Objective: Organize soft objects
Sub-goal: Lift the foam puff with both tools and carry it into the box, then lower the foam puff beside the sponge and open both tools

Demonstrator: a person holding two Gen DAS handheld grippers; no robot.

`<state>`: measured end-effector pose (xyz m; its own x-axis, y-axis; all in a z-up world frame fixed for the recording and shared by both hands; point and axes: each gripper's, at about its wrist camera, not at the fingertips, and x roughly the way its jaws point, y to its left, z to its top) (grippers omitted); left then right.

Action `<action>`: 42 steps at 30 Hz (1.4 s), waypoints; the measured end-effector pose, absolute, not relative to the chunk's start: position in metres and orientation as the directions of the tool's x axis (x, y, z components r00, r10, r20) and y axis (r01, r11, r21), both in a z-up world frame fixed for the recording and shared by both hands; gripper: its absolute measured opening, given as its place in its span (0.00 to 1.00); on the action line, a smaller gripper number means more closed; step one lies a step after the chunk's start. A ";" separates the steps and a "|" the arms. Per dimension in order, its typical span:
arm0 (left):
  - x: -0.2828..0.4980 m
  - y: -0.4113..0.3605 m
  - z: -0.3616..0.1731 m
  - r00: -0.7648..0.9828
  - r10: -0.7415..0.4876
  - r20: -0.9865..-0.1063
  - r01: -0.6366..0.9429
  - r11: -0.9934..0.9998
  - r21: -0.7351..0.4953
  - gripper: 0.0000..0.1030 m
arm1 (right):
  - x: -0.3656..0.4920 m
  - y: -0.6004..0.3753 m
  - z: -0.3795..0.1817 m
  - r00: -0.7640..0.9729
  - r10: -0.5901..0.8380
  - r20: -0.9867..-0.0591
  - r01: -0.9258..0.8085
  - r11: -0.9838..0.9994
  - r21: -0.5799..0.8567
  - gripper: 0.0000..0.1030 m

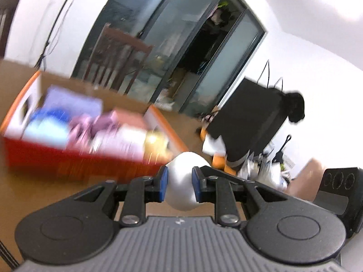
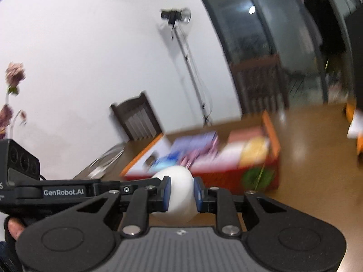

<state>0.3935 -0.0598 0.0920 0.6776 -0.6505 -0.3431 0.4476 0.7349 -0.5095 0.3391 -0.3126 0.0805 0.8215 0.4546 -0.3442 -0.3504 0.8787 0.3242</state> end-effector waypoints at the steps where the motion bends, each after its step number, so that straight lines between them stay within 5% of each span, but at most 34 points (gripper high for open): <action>1: 0.411 -0.063 0.099 0.683 -0.649 -0.334 0.449 0.734 -0.509 0.23 | 0.356 -0.316 0.089 0.830 0.447 -0.334 -0.352 0.884 0.308 0.20; 7: 0.529 -0.055 0.125 0.721 -0.596 -0.354 0.367 0.761 -0.535 0.22 | 0.499 -0.313 0.131 0.808 0.451 -0.380 -0.361 0.888 0.286 0.20; 16: 0.657 -0.037 0.049 0.625 -0.508 -0.593 0.150 0.823 -0.548 0.20 | 0.661 -0.264 0.069 0.690 0.387 -0.612 -0.292 0.922 0.253 0.18; 19: 0.666 -0.041 0.032 0.597 -0.433 -0.675 0.118 0.880 -0.460 0.18 | 0.680 -0.254 0.035 0.622 0.392 -0.677 -0.289 0.919 0.267 0.18; 28: 0.685 -0.025 0.017 0.545 -0.506 -0.669 0.070 0.822 -0.565 0.22 | 0.684 -0.247 0.016 0.580 0.374 -0.724 -0.272 0.926 0.261 0.19; 33: 0.663 -0.022 0.032 0.585 -0.450 -0.674 0.088 0.862 -0.499 0.36 | 0.683 -0.252 0.021 0.591 0.378 -0.712 -0.258 0.925 0.278 0.25; 35: 0.651 -0.023 0.048 0.614 -0.416 -0.671 0.113 0.888 -0.447 0.50 | 0.676 -0.254 0.026 0.609 0.363 -0.705 -0.252 0.932 0.262 0.27; 37: 0.640 -0.020 0.063 0.636 -0.402 -0.659 0.114 0.893 -0.435 0.57 | 0.663 -0.256 0.040 0.636 0.353 -0.686 -0.258 0.935 0.242 0.36; 42: 0.593 -0.004 0.121 0.711 -0.360 -0.604 0.155 0.918 -0.365 0.67 | 0.631 -0.262 0.091 0.677 0.353 -0.646 -0.294 0.934 0.202 0.45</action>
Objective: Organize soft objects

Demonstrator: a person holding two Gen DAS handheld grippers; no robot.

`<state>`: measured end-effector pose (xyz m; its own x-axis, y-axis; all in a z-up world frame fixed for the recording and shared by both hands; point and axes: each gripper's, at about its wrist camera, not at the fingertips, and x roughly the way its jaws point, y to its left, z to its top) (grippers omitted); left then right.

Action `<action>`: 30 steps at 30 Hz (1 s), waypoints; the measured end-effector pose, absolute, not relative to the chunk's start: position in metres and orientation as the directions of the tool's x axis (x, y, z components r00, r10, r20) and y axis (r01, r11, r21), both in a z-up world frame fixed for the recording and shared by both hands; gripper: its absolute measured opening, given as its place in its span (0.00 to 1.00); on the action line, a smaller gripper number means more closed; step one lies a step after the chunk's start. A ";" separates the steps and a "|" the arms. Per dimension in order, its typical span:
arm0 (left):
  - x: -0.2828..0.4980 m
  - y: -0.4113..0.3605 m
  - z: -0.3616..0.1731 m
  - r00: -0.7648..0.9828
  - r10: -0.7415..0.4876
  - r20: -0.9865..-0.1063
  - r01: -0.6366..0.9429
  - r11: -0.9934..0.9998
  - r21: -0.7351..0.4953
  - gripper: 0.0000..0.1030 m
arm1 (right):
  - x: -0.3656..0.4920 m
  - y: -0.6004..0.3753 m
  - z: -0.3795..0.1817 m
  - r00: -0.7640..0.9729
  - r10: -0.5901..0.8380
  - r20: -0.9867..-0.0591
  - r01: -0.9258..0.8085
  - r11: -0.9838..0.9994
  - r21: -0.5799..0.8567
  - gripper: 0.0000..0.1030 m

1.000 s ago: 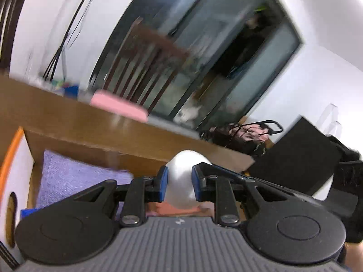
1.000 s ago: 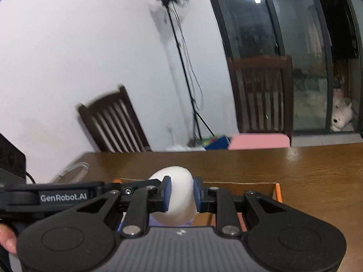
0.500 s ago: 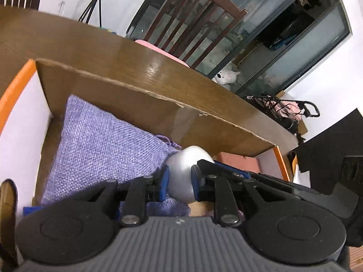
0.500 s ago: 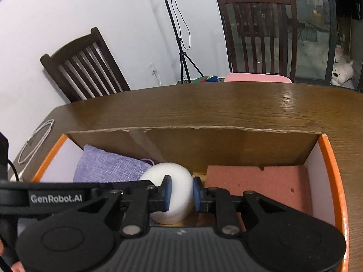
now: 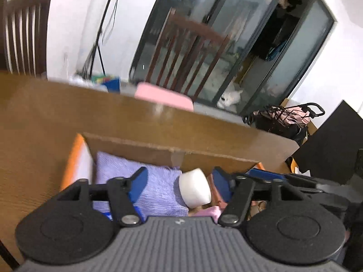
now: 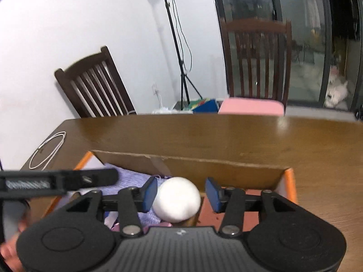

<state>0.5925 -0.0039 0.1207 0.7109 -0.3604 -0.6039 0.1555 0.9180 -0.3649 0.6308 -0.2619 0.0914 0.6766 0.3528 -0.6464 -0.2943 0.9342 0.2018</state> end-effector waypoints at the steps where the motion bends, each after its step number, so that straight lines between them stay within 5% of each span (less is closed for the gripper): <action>1: 0.582 -0.001 0.132 0.726 -0.345 -0.595 0.159 0.926 -0.343 0.69 | 0.621 -0.265 0.103 0.685 0.348 -0.640 -0.301 0.935 0.186 0.47; 7: 0.505 0.024 0.184 0.825 -0.184 -0.534 0.135 0.982 -0.130 0.91 | 0.556 -0.295 0.159 0.748 0.269 -0.607 -0.297 0.953 0.057 0.77; 11: 0.455 0.027 0.196 0.899 -0.096 -0.428 0.085 0.995 -0.045 1.00 | 0.507 -0.317 0.177 0.805 0.210 -0.555 -0.243 0.970 0.014 0.85; 30: 0.288 0.003 0.164 0.971 -0.074 -0.229 0.083 0.996 0.027 1.00 | 0.323 -0.306 0.163 0.940 0.141 -0.311 -0.177 0.980 -0.093 0.88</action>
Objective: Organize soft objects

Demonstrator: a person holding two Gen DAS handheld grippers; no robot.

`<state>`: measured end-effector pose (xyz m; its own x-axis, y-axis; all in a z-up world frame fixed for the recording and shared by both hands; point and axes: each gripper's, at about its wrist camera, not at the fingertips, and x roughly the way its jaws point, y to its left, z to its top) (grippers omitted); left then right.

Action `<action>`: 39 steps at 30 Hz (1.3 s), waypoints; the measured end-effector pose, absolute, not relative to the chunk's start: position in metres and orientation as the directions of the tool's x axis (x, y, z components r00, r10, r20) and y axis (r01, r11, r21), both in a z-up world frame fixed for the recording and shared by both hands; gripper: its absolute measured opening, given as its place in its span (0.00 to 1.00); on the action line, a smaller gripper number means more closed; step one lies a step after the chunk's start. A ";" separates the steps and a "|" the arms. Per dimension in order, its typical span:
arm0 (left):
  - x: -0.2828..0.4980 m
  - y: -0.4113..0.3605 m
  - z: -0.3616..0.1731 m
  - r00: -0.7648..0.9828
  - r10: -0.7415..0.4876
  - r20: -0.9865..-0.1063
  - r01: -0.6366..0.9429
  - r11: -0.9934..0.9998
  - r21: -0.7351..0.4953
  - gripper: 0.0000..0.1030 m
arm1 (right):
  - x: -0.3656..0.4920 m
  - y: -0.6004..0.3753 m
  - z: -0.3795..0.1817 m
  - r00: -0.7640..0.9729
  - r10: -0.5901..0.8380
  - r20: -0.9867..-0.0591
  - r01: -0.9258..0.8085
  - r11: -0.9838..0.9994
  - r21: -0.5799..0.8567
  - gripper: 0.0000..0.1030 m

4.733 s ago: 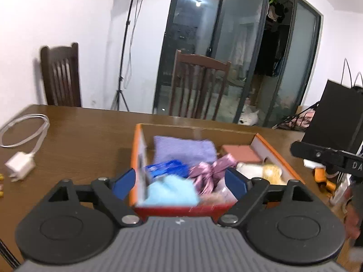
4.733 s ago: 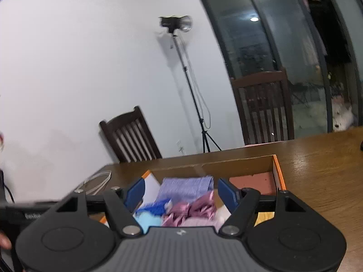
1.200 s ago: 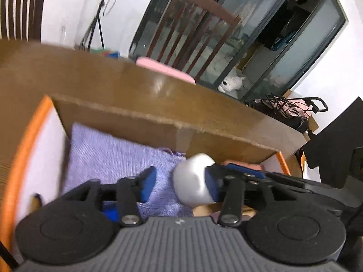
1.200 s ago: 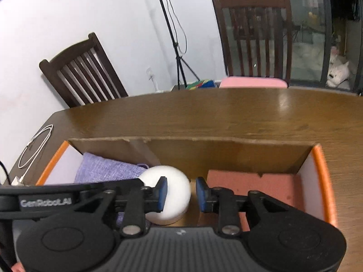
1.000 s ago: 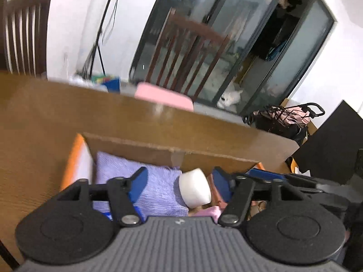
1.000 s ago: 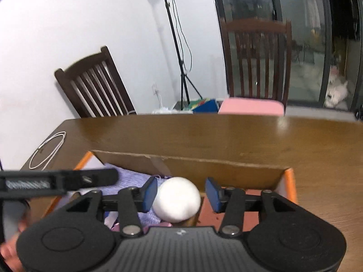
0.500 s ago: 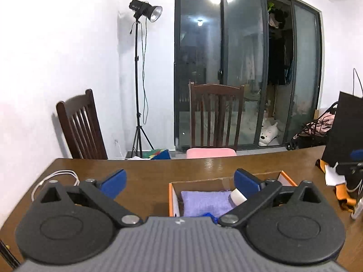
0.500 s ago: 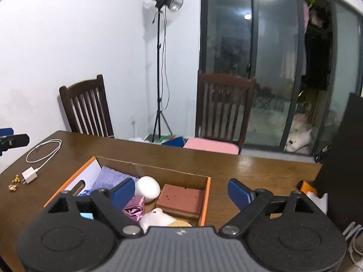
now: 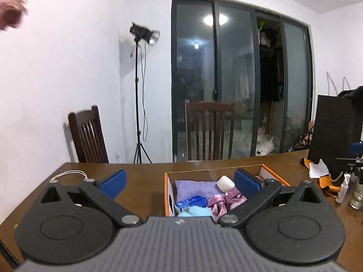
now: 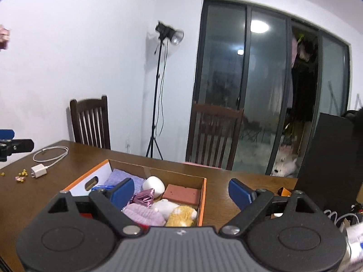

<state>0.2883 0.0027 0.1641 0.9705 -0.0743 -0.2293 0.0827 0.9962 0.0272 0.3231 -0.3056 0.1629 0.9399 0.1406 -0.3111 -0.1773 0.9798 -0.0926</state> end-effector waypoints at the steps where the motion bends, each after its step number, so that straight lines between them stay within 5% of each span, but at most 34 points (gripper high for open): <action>1: 0.275 0.002 0.160 0.975 -0.074 -0.212 0.082 0.996 0.033 1.00 | 0.310 -0.305 0.158 0.946 0.140 -0.292 -0.174 0.980 -0.095 0.89; 18: 0.033 0.009 0.082 0.996 -0.072 -0.050 0.074 0.997 0.035 1.00 | 0.064 -0.262 0.092 0.952 0.275 -0.133 -0.288 0.953 -0.091 1.00; 39: 0.014 0.006 0.046 0.990 -0.080 -0.113 0.083 0.996 0.016 1.00 | 0.025 -0.263 0.034 0.971 0.211 -0.108 -0.204 0.976 0.073 1.00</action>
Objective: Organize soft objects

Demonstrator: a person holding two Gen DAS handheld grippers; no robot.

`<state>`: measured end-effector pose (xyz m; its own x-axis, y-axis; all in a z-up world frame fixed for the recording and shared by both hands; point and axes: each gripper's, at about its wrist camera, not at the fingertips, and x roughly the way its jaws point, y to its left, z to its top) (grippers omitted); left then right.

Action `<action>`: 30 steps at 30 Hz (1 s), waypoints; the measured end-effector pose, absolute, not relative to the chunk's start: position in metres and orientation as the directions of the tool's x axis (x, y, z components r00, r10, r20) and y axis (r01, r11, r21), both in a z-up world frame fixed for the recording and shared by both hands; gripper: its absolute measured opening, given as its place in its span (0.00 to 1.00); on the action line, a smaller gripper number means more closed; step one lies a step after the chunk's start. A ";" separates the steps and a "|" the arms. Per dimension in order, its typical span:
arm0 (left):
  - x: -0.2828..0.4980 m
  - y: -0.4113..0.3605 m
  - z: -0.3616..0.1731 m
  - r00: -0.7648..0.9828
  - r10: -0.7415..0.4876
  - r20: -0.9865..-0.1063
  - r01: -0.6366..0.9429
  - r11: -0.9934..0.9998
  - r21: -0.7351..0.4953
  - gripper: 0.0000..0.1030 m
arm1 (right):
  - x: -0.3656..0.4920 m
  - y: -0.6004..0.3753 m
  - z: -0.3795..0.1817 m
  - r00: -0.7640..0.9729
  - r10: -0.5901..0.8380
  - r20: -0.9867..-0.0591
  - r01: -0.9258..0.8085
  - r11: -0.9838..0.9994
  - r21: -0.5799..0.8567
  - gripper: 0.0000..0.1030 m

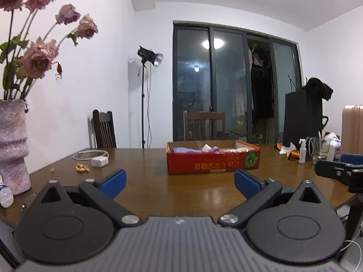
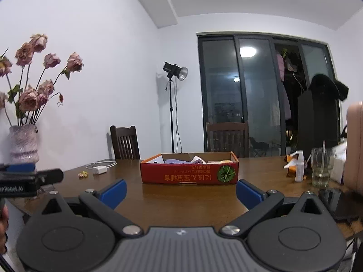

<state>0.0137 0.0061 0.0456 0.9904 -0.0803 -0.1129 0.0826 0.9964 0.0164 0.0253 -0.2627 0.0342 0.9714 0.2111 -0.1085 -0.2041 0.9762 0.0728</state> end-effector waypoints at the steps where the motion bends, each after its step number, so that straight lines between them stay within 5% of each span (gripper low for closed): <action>1: 0.014 0.007 0.046 0.990 -0.082 -0.111 0.084 0.996 0.015 1.00 | 0.027 -0.262 0.033 0.968 0.220 -0.119 -0.212 0.974 0.078 1.00; 30: 0.013 0.010 0.042 0.991 -0.073 -0.115 0.076 0.997 0.018 1.00 | 0.033 -0.259 0.030 0.970 0.198 -0.139 -0.194 0.980 0.042 1.00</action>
